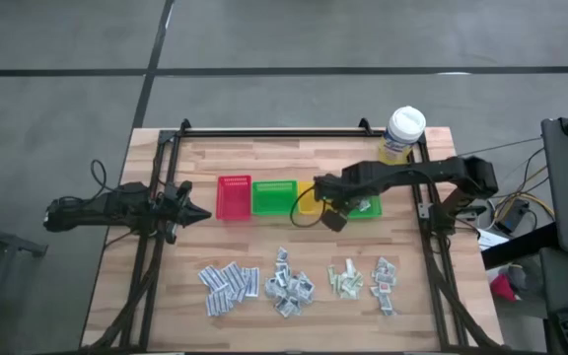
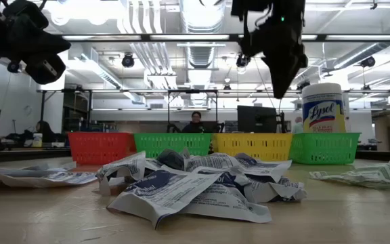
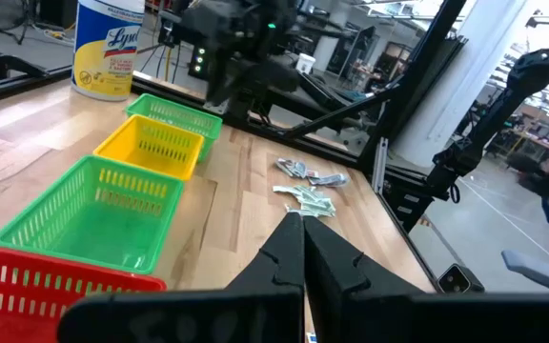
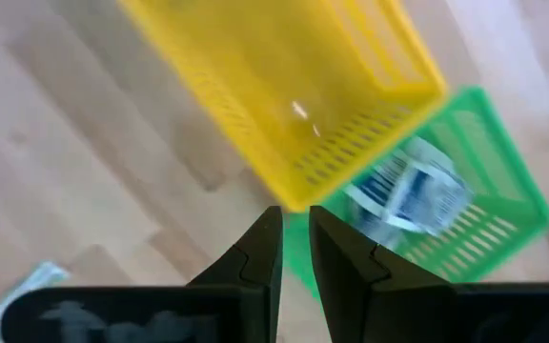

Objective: Pick & Place First Aid Supplies
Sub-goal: Put the blue alcohol pad into the right green bin

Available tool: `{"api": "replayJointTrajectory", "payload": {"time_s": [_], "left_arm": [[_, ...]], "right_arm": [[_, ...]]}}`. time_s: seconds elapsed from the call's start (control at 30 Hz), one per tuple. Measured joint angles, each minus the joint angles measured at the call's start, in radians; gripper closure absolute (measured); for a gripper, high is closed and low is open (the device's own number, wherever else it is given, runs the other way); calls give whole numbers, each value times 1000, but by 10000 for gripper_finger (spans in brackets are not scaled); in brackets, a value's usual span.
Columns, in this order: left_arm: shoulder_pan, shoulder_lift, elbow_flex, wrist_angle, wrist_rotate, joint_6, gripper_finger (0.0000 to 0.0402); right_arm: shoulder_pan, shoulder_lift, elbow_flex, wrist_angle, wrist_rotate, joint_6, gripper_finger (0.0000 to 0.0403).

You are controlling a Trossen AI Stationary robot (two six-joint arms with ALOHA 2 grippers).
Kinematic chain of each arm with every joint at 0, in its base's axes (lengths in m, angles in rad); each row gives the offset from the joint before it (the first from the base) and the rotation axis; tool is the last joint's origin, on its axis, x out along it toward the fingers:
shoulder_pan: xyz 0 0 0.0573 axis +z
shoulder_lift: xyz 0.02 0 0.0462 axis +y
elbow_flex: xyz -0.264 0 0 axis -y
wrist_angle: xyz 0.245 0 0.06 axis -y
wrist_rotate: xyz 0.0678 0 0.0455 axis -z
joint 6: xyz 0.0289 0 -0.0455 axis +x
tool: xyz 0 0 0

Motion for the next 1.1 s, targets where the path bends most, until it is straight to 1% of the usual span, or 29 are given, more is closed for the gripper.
{"api": "replayJointTrajectory", "payload": {"time_s": [0.27, 0.53, 0.8, 1.1], "left_arm": [[0, 0, 0, 0, 0, -10, 401], [0, 0, 0, 0, 0, -10, 401], [0, 0, 0, 0, 0, -10, 401], [0, 0, 0, 0, 0, -10, 401]], "right_arm": [[138, 1, 6, 109, 0, -60, 351], [231, 1, 6, 211, 1, -138, 351], [277, 2, 5, 253, 1, -189, 351], [310, 2, 5, 302, 0, -187, 351]]}}
